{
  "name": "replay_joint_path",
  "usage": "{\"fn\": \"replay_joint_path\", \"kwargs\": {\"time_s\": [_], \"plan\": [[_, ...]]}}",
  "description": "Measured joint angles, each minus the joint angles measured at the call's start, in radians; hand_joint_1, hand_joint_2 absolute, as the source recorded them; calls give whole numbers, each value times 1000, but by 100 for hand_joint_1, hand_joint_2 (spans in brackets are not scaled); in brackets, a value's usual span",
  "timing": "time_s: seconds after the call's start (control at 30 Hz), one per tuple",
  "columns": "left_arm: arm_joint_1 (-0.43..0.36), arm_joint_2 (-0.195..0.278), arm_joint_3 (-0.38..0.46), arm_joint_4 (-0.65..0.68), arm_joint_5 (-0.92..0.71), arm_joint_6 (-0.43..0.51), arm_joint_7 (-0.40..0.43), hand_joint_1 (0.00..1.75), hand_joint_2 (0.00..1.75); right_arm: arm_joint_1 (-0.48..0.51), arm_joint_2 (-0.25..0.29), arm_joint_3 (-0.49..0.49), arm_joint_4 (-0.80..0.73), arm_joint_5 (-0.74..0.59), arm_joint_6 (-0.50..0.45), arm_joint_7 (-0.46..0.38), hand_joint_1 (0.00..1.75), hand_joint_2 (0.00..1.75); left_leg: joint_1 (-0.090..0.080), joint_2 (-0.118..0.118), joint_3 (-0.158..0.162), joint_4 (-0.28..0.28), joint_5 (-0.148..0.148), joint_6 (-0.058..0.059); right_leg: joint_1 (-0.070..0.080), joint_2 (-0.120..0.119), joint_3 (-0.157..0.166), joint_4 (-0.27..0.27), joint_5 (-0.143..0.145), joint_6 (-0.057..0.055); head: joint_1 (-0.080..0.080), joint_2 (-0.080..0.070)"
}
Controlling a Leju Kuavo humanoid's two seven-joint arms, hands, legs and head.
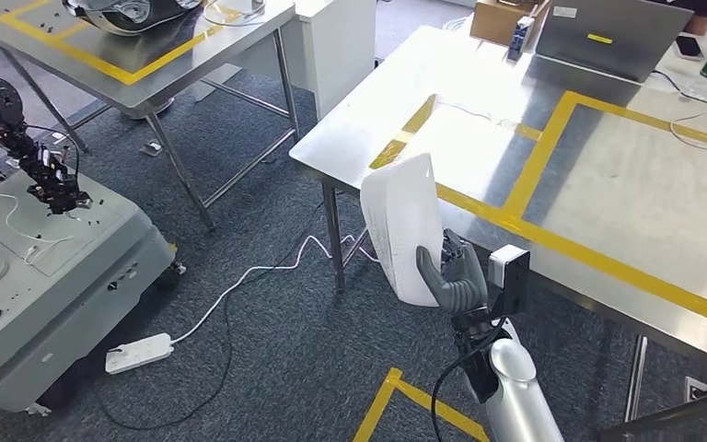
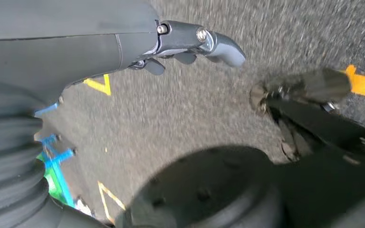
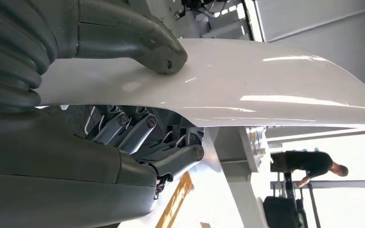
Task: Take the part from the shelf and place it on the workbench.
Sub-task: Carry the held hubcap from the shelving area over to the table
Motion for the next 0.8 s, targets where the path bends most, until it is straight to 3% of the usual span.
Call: {"fn": "replay_joint_path", "kwargs": {"time_s": [0.03, 0.13, 0.17, 0.23, 0.27, 0.3, 0.37, 0.43, 0.47, 0.5, 0.57, 0.63, 0.67, 0.73, 0.77, 0.8], "plan": [[-1, 1, 0, -1, -5, 0, -12, 0, 175, 10, 0, -6, -9, -3, -3, 6, 175, 175, 3, -10, 16, -32, 30, -2, -2, 19, 0, 4, 0, 3, 0, 0], [-12, 5, 0, -3, -17, 0, -47, 0, 175, 34, 3, -23, -39, -10, -9, 21, 175, 175, 14, -86, 96, -202, 116, -6, -8, 84, -12, 21, -1, 25, 0, 0], [-16, 5, 0, -3, -17, 0, -50, 0, 175, 37, 4, -25, -43, -9, -9, 21, 175, 175, 14, -98, 102, -216, 113, -2, -9, 97, -18, 22, 1, 34, 0, 0], [-23, 5, 0, -4, -17, 0, -51, 0, 175, 45, 5, -28, -47, -9, -9, 22, 175, 175, 11, -76, 103, -217, 117, 12, -13, 119, -27, 18, 11, 50, 0, 0], [-26, 6, 0, -5, -16, 0, -48, 0, 175, 48, 5, -30, -47, -8, -9, 22, 175, 175, 10, -63, 103, -219, 120, 20, -13, 106, -31, 21, 9, 56, 1, 0], [-26, 6, 0, -5, -14, 0, -44, 0, 175, 49, 5, -31, -47, -8, -8, 23, 175, 175, 10, -49, 102, -222, 122, 28, -11, 79, -41, 40, -3, 59, 2, 0], [-20, 7, 0, -6, -12, 0, -35, 0, 175, 44, 5, -32, -45, -8, -6, 22, 175, 175, 6, -17, 99, -224, 124, 40, -6, 9, -90, 144, -61, 62, 3, 0], [-11, 8, 1, -6, -11, 0, -32, 0, 175, 39, 6, -31, -42, -8, -5, 22, 175, 175, 0, 17, 95, -224, 124, 45, -6, -15, -151, 280, -120, 64, 4, 0], [-8, 9, 1, -6, -11, 0, -32, 0, 175, 39, 5, -32, -39, -8, -5, 22, 175, 175, -2, 32, 95, -224, 123, 46, -5, -17, -162, 312, -127, 63, 4, 0], [-7, 9, 1, -5, -10, 0, -31, 0, 175, 38, 5, -32, -36, -8, -5, 22, 175, 175, -3, 46, 95, -224, 123, 47, -5, -19, -152, 303, -115, 61, 4, 0], [-7, 8, 1, -5, -8, 0, -17, 0, 175, 34, 5, -32, -33, -7, -5, 21, 175, 175, -5, 70, 97, -223, 122, 45, 1, -44, -75, 172, -58, 50, 4, 0], [-8, 7, 1, -4, -6, 0, 12, 0, 175, 24, 6, -31, -30, -7, -3, 20, 175, 175, -10, 92, 100, -223, 120, 40, 11, -81, -9, 49, -23, 36, 3, 0], [-8, 6, 1, -4, -6, 0, 26, 0, 175, 19, 6, -31, -27, -7, -2, 20, 175, 175, -11, 100, 101, -223, 120, 35, 16, -89, 1, 25, -20, 30, 3, 0], [-8, 5, 2, -4, -6, 0, 44, 0, 175, 12, 6, -32, -21, -7, -1, 19, 175, 175, -12, 118, 105, -228, 120, 25, 18, -71, -2, 18, -16, 20, 3, 0], [-8, 5, 2, -4, -6, 0, 47, 0, 175, 10, 7, -31, -17, -7, -1, 19, 175, 175, -11, 113, 106, -226, 118, 20, 15, -61, -1, 13, -12, 14, 3, 0], [-8, 5, 2, -4, -5, 0, 47, 0, 175, 8, 7, -31, -13, -7, -2, 18, 175, 175, -10, 93, 101, -215, 108, 14, 11, -51, 0, 8, -7, 8, 3, 0]]}}
